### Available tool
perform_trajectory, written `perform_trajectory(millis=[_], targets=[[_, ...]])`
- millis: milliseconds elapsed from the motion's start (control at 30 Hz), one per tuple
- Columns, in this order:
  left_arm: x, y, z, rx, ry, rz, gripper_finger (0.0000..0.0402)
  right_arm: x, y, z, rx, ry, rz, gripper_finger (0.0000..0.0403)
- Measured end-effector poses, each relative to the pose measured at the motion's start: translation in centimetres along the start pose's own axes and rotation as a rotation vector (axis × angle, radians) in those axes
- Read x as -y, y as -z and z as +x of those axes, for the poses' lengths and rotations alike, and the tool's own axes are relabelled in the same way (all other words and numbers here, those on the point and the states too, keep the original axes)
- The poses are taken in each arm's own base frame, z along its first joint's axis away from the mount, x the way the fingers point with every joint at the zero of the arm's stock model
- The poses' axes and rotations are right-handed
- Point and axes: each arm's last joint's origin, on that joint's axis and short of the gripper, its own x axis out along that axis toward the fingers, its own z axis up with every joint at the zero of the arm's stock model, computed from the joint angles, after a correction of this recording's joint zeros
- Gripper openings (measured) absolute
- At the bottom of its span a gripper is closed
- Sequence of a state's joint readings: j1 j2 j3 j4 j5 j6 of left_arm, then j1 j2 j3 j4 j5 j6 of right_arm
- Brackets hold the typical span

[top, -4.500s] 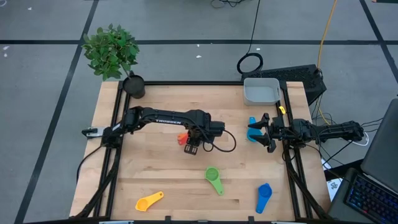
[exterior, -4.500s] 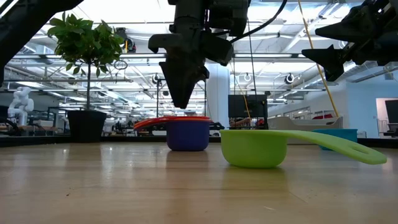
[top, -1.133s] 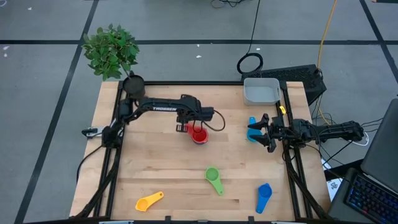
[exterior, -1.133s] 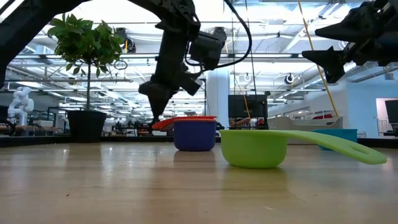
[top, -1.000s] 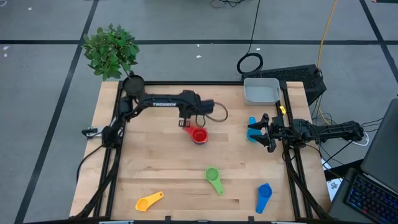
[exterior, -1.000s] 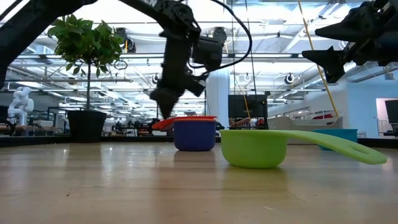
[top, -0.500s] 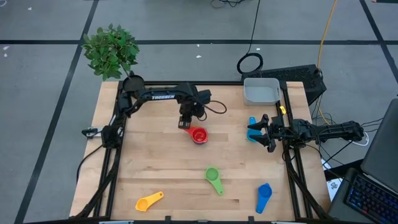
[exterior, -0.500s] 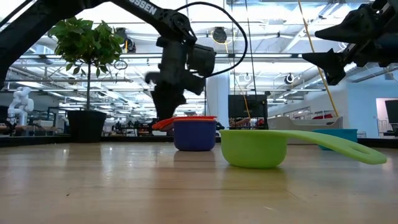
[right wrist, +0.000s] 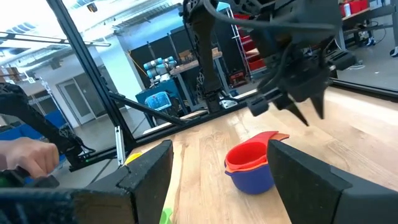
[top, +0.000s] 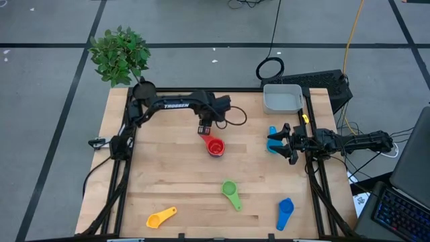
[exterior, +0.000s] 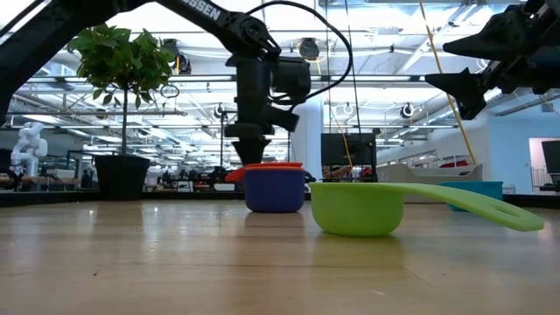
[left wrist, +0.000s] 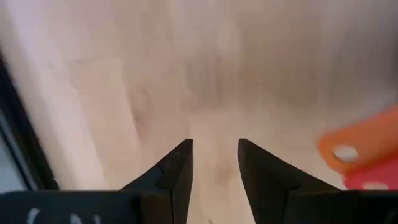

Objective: Nest measuring cups in basket
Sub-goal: Stack the red measuring cup on top of the orange measuring cup, then stack the light blue measuring cup on top of the red measuring cup

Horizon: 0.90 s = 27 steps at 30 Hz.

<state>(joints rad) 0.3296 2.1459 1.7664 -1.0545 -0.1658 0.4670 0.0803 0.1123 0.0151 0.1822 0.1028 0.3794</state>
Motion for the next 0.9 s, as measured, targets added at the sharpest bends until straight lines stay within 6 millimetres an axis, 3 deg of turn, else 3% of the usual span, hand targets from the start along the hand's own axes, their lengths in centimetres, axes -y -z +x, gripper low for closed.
perform_trajectory(millis=[133, 267, 467, 700, 900], targets=[[0.0, -0.3, 0.0, 0.112, 0.162, -0.028, 0.0131, 0.0, 0.0, 0.0, 0.0, 0.0, 0.001, 0.0252], [2.1, -0.4, 0.5, 0.122, 0.336, -0.009, 0.0131, 0.0, 0.0, 0.0, -0.004, 0.001, 0.011, 0.0252], [5.1, 1.0, 3.0, -0.057, 0.284, 0.084, 0.0131, 0.1, 0.2, 0.0, -0.018, 0.007, 0.018, 0.0252], [5.5, 1.7, 3.4, -0.129, 0.282, 0.013, 0.0131, 0.1, 0.2, 0.0, -0.021, 0.008, 0.018, 0.0252], [7.2, 1.9, 2.8, -0.121, 0.524, 0.027, 0.0131, 0.1, 0.2, 0.0, -0.021, 0.009, 0.018, 0.0252]])
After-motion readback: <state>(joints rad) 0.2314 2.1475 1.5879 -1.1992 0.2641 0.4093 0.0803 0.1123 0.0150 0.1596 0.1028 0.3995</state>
